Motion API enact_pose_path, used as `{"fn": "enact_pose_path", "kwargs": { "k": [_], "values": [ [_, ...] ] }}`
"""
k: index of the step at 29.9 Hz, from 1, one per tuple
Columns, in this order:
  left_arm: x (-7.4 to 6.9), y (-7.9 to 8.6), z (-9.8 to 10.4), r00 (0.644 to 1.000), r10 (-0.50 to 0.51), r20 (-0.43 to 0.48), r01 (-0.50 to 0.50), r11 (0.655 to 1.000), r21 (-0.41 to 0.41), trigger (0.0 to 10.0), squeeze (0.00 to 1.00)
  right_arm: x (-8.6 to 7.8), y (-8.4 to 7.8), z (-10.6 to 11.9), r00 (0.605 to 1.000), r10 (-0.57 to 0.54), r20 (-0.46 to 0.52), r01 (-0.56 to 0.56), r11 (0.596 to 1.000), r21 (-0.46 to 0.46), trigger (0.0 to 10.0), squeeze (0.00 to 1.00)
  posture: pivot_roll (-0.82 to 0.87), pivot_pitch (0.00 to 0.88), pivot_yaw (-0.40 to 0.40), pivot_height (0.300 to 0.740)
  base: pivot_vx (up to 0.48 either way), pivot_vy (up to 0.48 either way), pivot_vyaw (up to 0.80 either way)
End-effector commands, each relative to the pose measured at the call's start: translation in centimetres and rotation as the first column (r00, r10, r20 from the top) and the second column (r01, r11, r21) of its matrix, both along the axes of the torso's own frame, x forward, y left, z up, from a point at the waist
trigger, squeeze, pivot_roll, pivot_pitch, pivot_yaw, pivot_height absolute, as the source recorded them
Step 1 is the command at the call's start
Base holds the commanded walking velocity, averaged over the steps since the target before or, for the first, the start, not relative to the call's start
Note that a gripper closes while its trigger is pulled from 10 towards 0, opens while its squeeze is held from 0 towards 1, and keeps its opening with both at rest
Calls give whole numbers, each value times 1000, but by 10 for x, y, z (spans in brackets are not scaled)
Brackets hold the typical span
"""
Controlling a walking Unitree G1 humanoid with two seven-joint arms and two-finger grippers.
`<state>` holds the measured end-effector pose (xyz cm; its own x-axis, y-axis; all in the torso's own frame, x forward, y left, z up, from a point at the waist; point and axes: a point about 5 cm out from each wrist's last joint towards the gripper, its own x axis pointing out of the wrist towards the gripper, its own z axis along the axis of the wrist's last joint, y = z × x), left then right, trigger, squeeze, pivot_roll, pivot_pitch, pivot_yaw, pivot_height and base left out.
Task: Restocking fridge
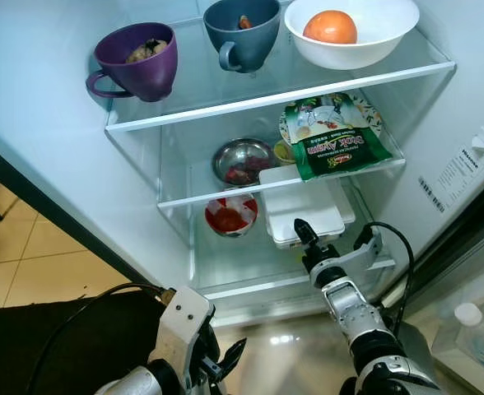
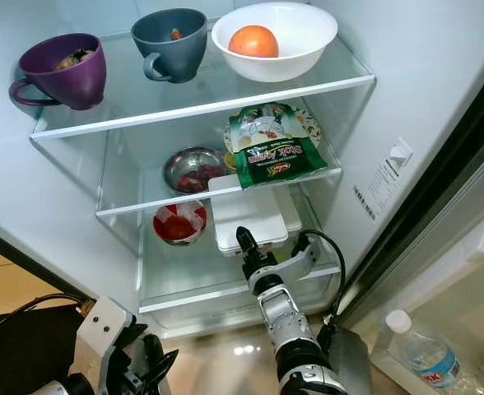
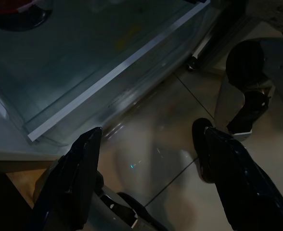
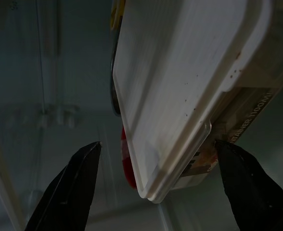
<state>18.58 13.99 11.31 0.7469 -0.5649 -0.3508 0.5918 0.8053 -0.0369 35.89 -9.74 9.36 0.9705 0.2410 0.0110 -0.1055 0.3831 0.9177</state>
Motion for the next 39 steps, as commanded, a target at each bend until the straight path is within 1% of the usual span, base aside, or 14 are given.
{"fn": "enact_pose_path", "kwargs": {
  "k": [1,6,13,18,22,24,25,26,27,30,31,32,35,39],
  "values": [
    [-4,-1,-6,999,7,-32,-7,1000,-4,10000,0,0,39,13,995,85,51,-88,993,72,10000,0,184,273,118,341,0,0,0],
    [-4,-3,-7,999,4,-32,-4,1000,-2,10000,0,-6,36,5,995,86,42,-88,994,70,10000,0,177,267,109,341,0,0,0],
    [-5,3,-13,999,11,-43,-10,1000,9,10000,0,-35,6,-19,998,49,32,-50,999,20,10000,0,132,268,92,341,0,0,0],
    [-4,2,-16,999,7,-49,-6,1000,8,10000,0,-58,-1,-16,989,122,79,-123,992,4,10000,0,97,260,84,341,0,0,0],
    [-1,0,-18,999,0,-46,0,1000,7,10000,0,-74,0,-28,984,174,37,-172,983,-71,10000,0,81,252,77,341,0,0,0],
    [1,0,-20,999,0,-43,1,1000,9,10000,0,-84,-1,-38,979,204,5,-199,962,-187,10000,0,69,244,69,341,0,0,0],
    [2,0,-22,999,7,-40,-6,1000,14,10000,0,-90,-3,-48,978,208,-24,-206,931,-302,10000,0,59,238,63,341,0,0,0],
    [2,0,-22,999,7,-40,-6,1000,14,10000,0,-90,-3,-48,978,208,-24,-206,931,-302,10000,0,59,238,63,341,0,0,0],
    [5,3,-26,999,32,-38,-31,999,20,10000,0,-101,-9,-65,976,205,-74,-212,812,-543,10000,0,52,234,60,341,0,0,0],
    [9,9,-38,994,98,-48,-96,995,40,10000,0,-115,-21,-86,976,194,-96,-190,549,-814,10000,0,35,220,62,341,0,0,0],
    [10,11,-41,992,113,-50,-110,993,50,10000,0,-118,-24,-91,978,181,-102,-182,510,-841,10000,0,26,210,63,341,0,0,0],
    [10,11,-41,992,113,-50,-110,993,50,10000,0,-118,-24,-91,978,181,-102,-182,510,-841,10000,0,26,210,63,341,0,0,0],
    [12,18,-52,984,174,-48,-170,982,83,10000,0,-126,-35,-95,990,80,-113,-136,425,-895,10000,0,4,193,61,341,0,0,0],
    [15,22,-55,976,213,-35,-209,974,92,10000,0,-128,-35,-90,993,52,-104,-116,432,-894,10000,0,-4,184,59,341,0,0,0]
  ]
}}
